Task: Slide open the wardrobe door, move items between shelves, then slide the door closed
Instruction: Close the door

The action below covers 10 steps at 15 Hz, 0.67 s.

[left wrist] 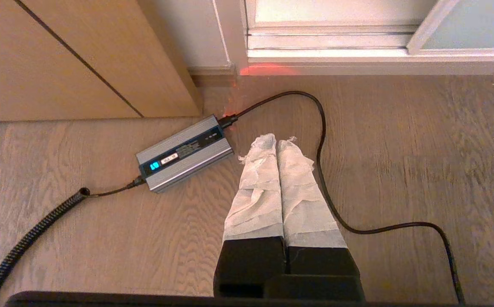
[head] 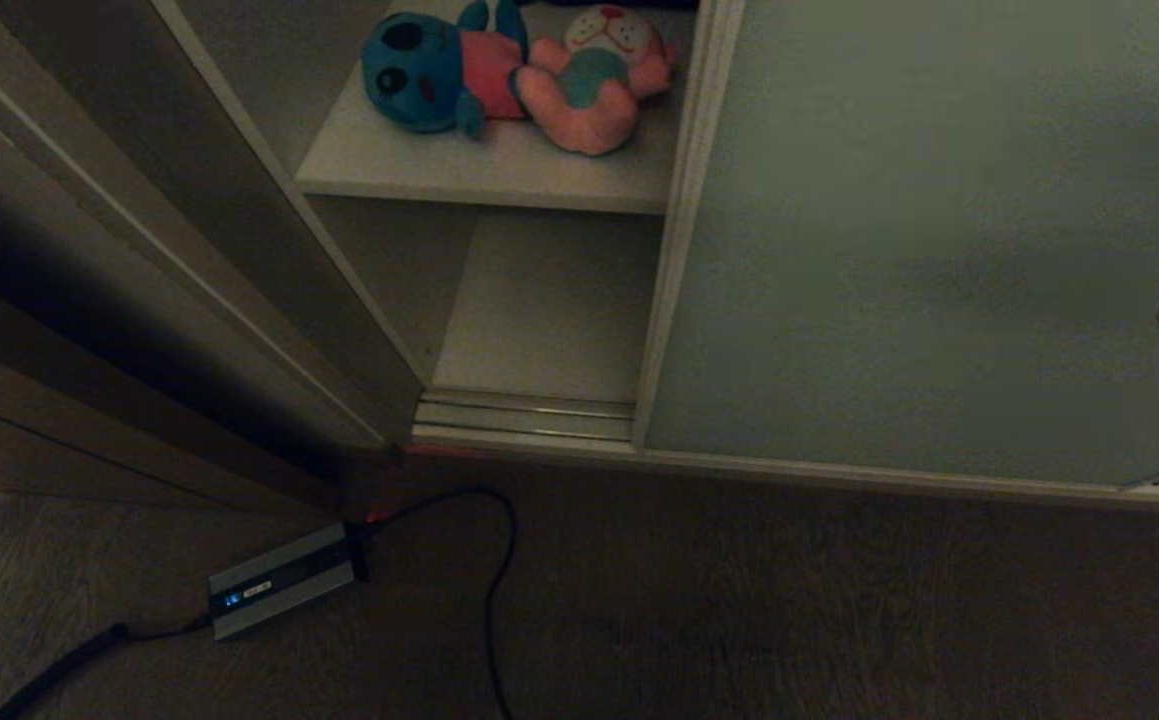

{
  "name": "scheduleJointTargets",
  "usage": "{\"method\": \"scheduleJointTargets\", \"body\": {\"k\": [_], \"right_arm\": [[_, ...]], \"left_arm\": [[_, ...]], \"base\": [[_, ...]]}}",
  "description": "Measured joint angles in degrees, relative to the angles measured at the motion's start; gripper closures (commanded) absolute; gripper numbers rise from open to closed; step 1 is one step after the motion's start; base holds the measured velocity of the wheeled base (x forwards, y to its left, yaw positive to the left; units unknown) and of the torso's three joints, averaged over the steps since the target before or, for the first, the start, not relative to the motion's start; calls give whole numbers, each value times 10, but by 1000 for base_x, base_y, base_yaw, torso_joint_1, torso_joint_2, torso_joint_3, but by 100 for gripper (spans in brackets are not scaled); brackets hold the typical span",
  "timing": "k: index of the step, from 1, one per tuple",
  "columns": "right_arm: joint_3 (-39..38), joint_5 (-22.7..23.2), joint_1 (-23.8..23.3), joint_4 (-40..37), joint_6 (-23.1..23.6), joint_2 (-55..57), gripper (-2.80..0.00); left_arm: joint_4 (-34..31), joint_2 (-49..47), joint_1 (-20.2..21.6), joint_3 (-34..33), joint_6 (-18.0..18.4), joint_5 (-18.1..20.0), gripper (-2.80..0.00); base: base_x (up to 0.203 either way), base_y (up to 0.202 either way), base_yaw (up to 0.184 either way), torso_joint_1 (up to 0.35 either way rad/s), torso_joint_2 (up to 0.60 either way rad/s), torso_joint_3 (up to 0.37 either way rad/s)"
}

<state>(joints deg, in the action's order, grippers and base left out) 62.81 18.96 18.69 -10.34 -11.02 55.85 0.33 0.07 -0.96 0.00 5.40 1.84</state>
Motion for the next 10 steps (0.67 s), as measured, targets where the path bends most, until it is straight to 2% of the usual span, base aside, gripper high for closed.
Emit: {"method": "scheduleJointTargets", "body": {"k": [4, 6, 8, 10], "right_arm": [[-5, -1, 2, 1, 0, -1, 0], [-3, -9, -24, 0, -1, -5, 0], [12, -27, -102, -2, -2, -10, 0], [33, -35, -225, -7, -2, -13, 0]], "left_arm": [[0, 0, 0, 0, 0, 0, 0], [0, 0, 0, 0, 0, 0, 0], [0, 0, 0, 0, 0, 0, 0], [0, 0, 0, 0, 0, 0, 0]], "base": [[0, 0, 0, 0, 0, 0], [0, 0, 0, 0, 0, 0], [0, 0, 0, 0, 0, 0], [0, 0, 0, 0, 0, 0]]}}
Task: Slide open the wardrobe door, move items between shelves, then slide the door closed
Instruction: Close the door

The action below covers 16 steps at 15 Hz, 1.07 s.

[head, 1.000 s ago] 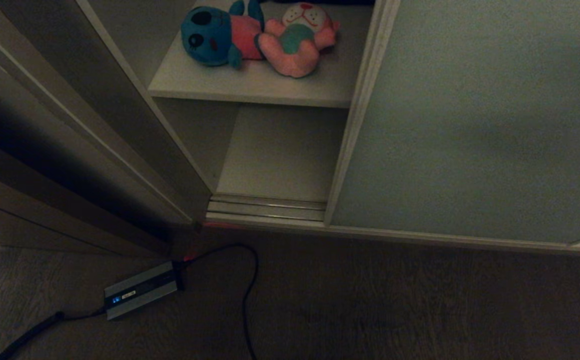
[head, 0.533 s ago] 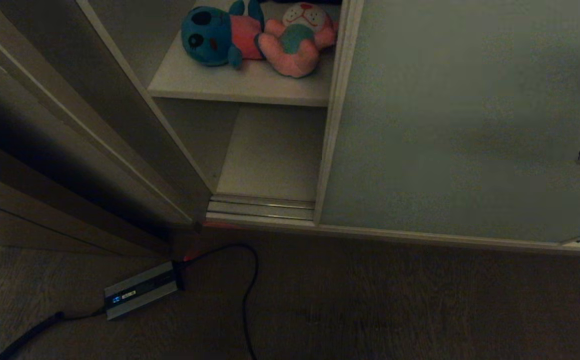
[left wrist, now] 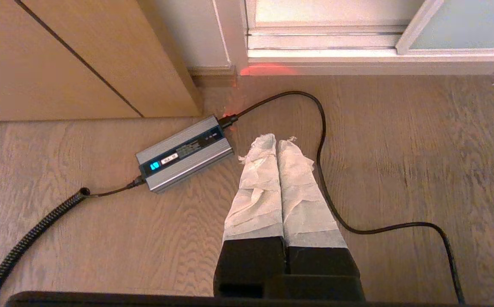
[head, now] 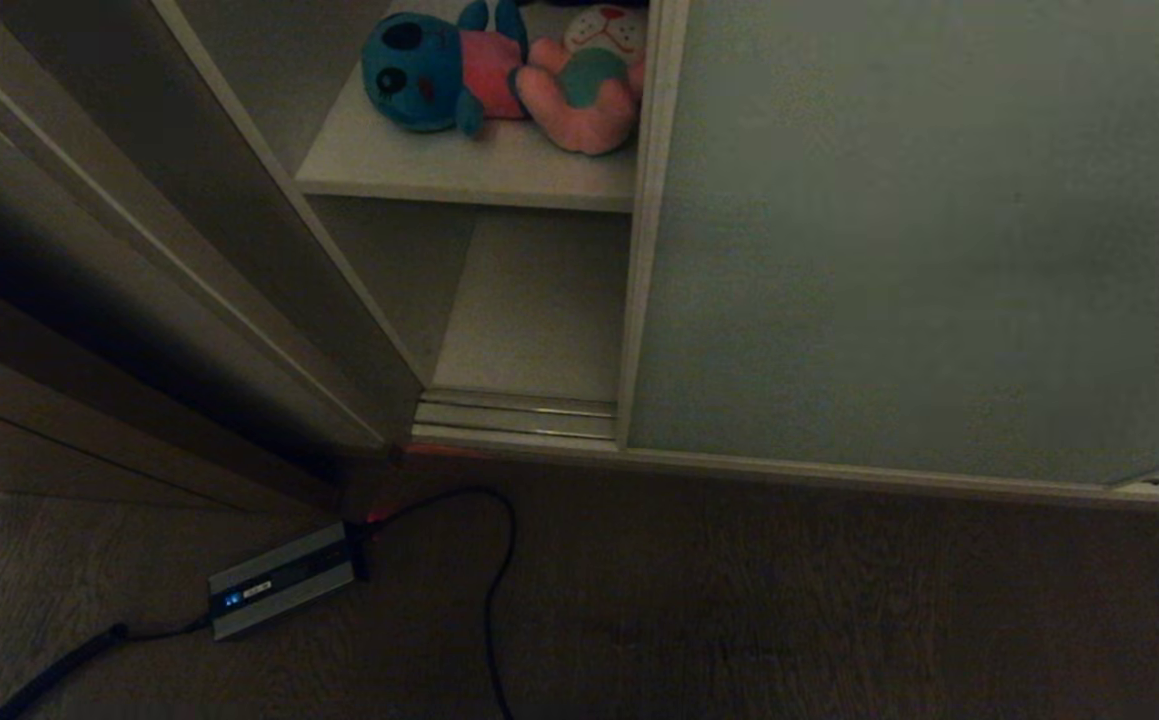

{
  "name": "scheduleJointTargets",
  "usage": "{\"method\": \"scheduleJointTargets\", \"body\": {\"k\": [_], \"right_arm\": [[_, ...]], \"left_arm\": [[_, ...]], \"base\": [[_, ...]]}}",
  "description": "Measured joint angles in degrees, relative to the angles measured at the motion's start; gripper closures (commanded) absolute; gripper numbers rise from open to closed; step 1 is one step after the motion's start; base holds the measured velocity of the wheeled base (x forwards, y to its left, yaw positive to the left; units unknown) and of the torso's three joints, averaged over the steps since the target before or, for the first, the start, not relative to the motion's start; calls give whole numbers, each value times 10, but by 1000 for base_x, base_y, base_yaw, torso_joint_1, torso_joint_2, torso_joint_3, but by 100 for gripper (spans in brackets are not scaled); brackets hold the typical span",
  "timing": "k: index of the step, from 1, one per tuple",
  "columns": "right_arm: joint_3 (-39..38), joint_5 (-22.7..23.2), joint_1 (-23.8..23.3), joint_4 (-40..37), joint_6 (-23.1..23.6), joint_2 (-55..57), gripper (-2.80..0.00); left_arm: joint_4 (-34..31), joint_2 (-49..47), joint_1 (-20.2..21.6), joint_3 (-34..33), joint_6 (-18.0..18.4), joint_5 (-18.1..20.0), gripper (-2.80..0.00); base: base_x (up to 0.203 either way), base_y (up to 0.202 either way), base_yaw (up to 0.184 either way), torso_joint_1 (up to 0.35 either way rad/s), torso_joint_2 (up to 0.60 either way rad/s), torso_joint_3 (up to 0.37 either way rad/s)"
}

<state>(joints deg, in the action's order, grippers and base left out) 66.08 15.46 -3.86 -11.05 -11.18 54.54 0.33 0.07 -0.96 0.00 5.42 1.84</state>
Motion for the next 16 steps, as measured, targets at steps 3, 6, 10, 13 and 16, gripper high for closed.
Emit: {"method": "scheduleJointTargets", "body": {"k": [3, 6, 10, 13, 16], "right_arm": [[25, 4, -254, -7, 7, -1, 0], [37, -13, -481, -37, 46, 9, 0], [64, -52, -667, -49, 79, 84, 0], [112, -55, -714, -20, 80, 180, 0], [190, -44, -727, 25, 59, 295, 0]], "left_arm": [[0, 0, 0, 0, 0, 0, 0], [0, 0, 0, 0, 0, 0, 0], [0, 0, 0, 0, 0, 0, 0], [0, 0, 0, 0, 0, 0, 0], [0, 0, 0, 0, 0, 0, 0]], "base": [[0, 0, 0, 0, 0, 0], [0, 0, 0, 0, 0, 0], [0, 0, 0, 0, 0, 0], [0, 0, 0, 0, 0, 0], [0, 0, 0, 0, 0, 0]]}}
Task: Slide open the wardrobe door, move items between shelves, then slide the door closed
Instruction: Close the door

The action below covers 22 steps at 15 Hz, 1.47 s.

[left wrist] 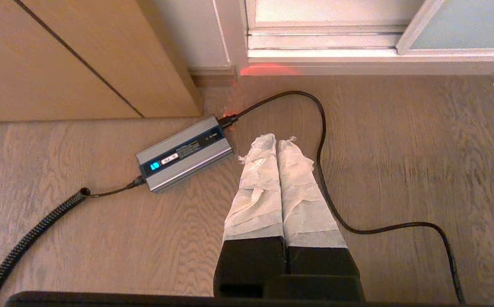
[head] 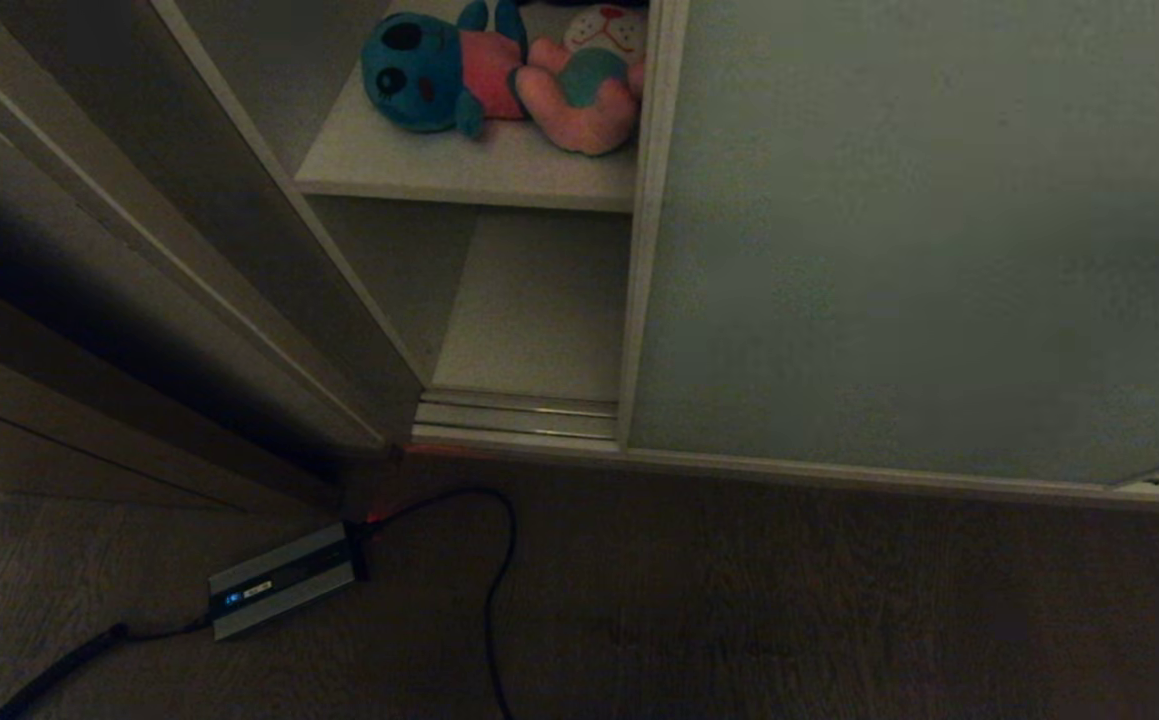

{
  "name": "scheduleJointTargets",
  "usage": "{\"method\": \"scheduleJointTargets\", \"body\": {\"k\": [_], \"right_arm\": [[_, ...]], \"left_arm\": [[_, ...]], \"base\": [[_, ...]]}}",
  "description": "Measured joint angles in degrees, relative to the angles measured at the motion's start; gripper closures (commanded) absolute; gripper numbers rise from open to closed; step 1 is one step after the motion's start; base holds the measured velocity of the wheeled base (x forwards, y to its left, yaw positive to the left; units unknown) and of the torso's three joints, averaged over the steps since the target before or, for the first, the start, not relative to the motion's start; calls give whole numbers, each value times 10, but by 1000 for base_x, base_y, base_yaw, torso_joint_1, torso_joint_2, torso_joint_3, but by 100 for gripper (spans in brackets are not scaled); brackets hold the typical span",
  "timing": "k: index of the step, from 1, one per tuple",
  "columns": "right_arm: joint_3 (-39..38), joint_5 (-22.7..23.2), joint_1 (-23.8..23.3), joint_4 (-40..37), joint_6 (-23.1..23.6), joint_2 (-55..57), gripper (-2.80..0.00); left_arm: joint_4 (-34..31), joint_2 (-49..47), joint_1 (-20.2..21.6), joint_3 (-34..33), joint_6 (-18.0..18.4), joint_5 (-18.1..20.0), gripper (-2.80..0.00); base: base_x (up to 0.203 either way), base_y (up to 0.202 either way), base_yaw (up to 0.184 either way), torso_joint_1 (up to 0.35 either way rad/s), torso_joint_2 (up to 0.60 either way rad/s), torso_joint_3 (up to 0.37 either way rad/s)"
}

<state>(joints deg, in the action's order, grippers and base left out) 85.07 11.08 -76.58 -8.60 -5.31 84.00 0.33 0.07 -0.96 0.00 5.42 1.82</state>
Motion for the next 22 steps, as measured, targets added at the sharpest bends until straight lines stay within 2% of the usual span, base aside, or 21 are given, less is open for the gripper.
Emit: {"method": "scheduleJointTargets", "body": {"k": [3, 5, 7, 9, 13, 15, 22], "right_arm": [[100, 25, -5, 28, -44, 109, 0], [151, 74, -6, 45, -67, 172, 0], [196, 144, -6, 53, -95, 228, 0], [229, 223, -4, 55, -144, 268, 0], [248, 378, -1, 77, -228, 308, 0], [249, 428, 2, 95, -240, 324, 0], [250, 430, 31, 213, -242, 399, 0]], "left_arm": [[0, 0, 0, 0, 0, 0, 0], [0, 0, 0, 0, 0, 0, 0], [0, 0, 0, 0, 0, 0, 0], [0, 0, 0, 0, 0, 0, 0], [0, 0, 0, 0, 0, 0, 0], [0, 0, 0, 0, 0, 0, 0], [0, 0, 0, 0, 0, 0, 0]], "base": [[0, 0, 0, 0, 0, 0], [0, 0, 0, 0, 0, 0], [0, 0, 0, 0, 0, 0], [0, 0, 0, 0, 0, 0], [0, 0, 0, 0, 0, 0], [0, 0, 0, 0, 0, 0], [0, 0, 0, 0, 0, 0]]}}
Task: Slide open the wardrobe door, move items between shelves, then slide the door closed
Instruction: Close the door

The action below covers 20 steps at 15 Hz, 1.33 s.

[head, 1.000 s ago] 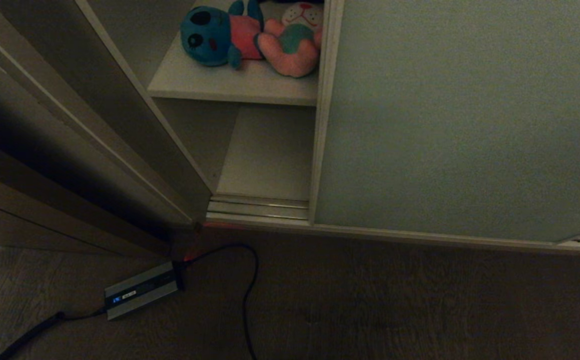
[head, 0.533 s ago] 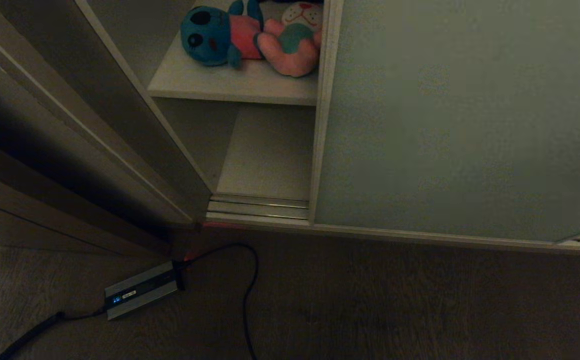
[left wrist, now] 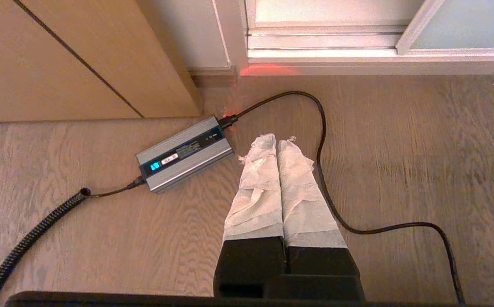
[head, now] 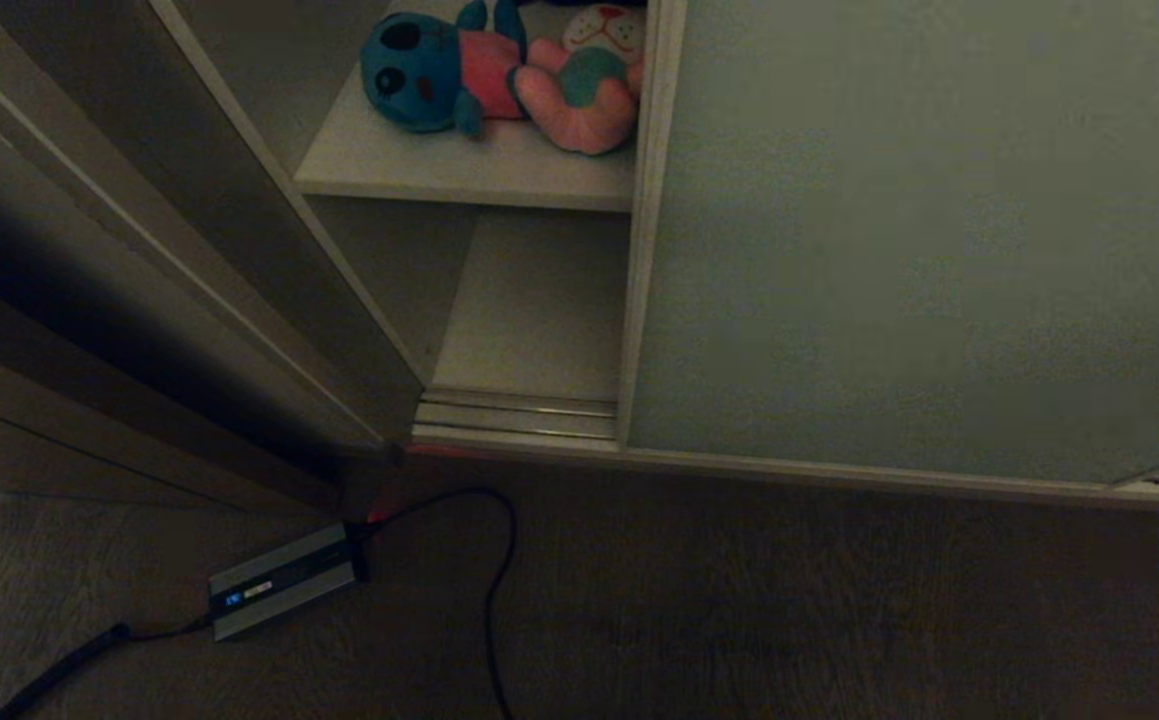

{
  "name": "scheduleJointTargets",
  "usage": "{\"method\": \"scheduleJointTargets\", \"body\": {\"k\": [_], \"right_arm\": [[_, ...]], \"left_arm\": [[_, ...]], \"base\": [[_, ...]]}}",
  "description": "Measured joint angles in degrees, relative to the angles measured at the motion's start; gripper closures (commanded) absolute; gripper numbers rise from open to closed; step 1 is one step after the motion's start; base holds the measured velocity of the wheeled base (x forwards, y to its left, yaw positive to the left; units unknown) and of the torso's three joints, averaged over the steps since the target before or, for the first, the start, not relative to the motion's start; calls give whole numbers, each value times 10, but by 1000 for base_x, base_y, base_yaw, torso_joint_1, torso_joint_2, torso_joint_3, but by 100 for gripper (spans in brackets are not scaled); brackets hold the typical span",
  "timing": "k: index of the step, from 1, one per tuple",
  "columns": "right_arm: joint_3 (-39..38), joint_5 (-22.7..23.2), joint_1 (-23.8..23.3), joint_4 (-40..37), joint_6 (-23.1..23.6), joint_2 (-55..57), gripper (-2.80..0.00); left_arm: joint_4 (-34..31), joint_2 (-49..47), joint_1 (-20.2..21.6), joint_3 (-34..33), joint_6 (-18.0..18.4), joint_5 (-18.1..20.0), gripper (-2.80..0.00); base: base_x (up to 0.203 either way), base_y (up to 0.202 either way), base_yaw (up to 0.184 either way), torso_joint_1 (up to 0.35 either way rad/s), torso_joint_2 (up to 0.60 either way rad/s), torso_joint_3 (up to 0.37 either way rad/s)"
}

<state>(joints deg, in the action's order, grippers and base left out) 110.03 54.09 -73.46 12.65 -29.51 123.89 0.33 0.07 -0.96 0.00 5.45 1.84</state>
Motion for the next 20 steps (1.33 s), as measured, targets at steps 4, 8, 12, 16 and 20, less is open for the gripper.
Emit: {"method": "scheduleJointTargets", "body": {"k": [4, 8, 12, 16, 20], "right_arm": [[0, -9, 20, 34, 0, 32, 0], [0, -9, 37, 36, -1, 44, 0], [-2, -9, 50, 42, -1, 49, 0], [-3, -9, 61, 44, -2, 52, 0], [-8, -11, 72, 44, -2, 52, 0]], "left_arm": [[0, 0, 0, 0, 0, 0, 0], [0, 0, 0, 0, 0, 0, 0], [0, 0, 0, 0, 0, 0, 0], [0, 0, 0, 0, 0, 0, 0], [0, 0, 0, 0, 0, 0, 0]], "base": [[0, 0, 0, 0, 0, 0], [0, 0, 0, 0, 0, 0], [0, 0, 0, 0, 0, 0], [0, 0, 0, 0, 0, 0], [0, 0, 0, 0, 0, 0]]}}
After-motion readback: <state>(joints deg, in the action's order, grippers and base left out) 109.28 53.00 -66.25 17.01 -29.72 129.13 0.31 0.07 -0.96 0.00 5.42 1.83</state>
